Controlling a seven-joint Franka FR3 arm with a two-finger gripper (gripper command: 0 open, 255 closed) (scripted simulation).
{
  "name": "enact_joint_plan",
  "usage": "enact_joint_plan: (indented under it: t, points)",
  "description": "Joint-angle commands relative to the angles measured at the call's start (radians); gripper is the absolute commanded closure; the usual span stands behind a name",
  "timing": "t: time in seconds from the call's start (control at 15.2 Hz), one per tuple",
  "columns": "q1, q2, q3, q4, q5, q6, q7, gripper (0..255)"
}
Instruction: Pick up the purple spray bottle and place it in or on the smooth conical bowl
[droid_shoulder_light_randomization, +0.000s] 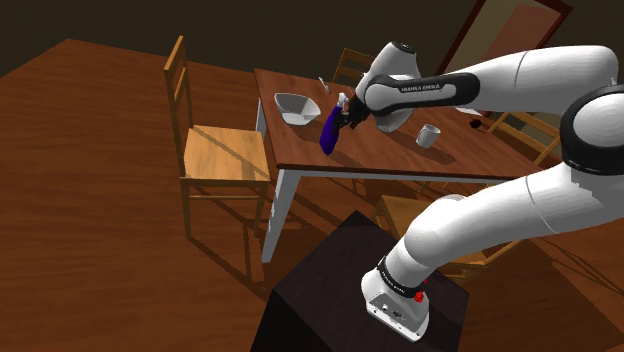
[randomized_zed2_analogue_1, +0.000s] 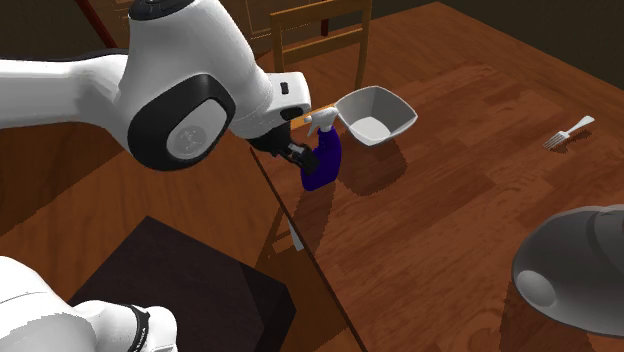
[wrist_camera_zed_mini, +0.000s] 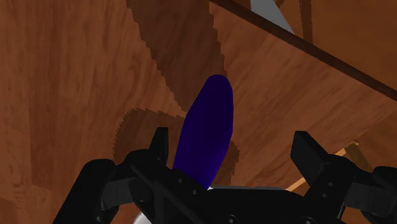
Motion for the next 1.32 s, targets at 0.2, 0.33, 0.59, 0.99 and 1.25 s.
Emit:
enact_joint_plan:
  t: [0.2, 0.33, 0.59, 0.99, 1.25]
  points:
    - [0.003, 0.069, -0.025, -0.009, 0.003, 0.098, -0.009, 0]
    - [0.005, 0.096, -0.032, -0.013, 0.004, 0.13, -0.011, 0]
    - [0.007, 0.118, -0.037, -0.016, 0.006, 0.155, -0.012, 0]
    - [0.007, 0.118, -0.037, -0.016, 0.006, 0.155, -0.012, 255]
    - [0.007, 0.118, -0.037, -0.016, 0.006, 0.154, -0.012, 255]
